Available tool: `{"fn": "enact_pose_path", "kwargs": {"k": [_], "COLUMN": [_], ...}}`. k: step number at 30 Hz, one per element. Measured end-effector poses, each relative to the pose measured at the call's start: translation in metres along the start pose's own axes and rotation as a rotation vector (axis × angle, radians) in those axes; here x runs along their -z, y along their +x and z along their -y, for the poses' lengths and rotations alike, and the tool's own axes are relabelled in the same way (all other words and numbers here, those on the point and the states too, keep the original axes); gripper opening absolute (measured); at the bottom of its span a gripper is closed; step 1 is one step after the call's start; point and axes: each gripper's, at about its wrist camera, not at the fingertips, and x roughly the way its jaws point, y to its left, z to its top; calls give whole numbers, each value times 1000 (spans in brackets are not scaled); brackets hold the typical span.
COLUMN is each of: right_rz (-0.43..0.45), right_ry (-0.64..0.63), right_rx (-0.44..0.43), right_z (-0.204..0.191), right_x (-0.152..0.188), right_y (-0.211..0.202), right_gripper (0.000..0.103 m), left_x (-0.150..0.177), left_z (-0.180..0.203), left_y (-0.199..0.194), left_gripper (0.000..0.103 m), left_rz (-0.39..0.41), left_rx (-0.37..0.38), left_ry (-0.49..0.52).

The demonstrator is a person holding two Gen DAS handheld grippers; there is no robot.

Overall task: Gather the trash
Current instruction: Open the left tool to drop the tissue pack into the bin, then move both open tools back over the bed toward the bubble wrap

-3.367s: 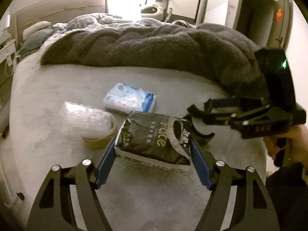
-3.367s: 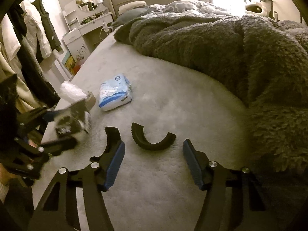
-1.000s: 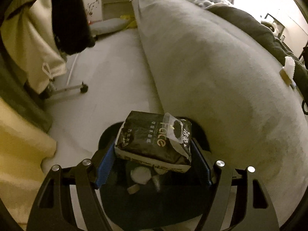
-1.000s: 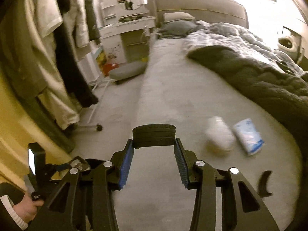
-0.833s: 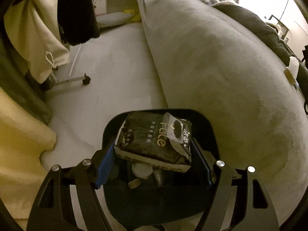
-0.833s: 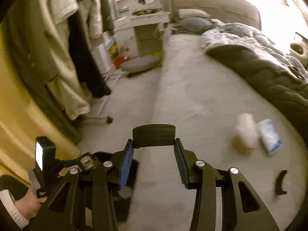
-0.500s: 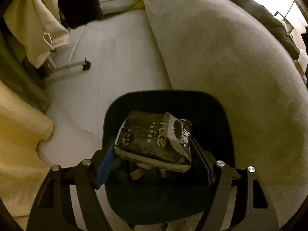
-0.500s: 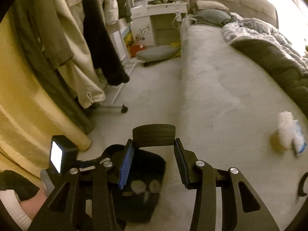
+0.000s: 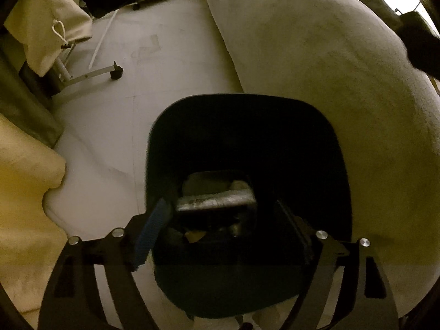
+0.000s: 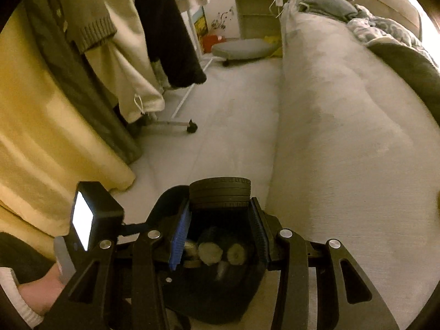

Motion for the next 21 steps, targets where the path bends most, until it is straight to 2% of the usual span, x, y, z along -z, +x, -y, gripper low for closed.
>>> {"fn": "enact_pose_path", "kwargs": {"k": [7, 12, 21], "right_rz": [-53, -85, -158], "right_ry": [-24, -34, -58], "right_rx": [7, 8, 33], "right_z": [-14, -21, -29], "right_x": [2, 4, 13], "right_y": [28, 45, 81], "right_gripper": [43, 43, 43], "left_x": [3, -2, -13], "left_z": [-12, -23, -38], "left_y": [-24, -49, -114], "left_gripper": [82, 74, 64], "left_rz": [69, 147, 339], "left_rx": [-3, -22, 0], "left_ry": [-6, -11, -25]}}
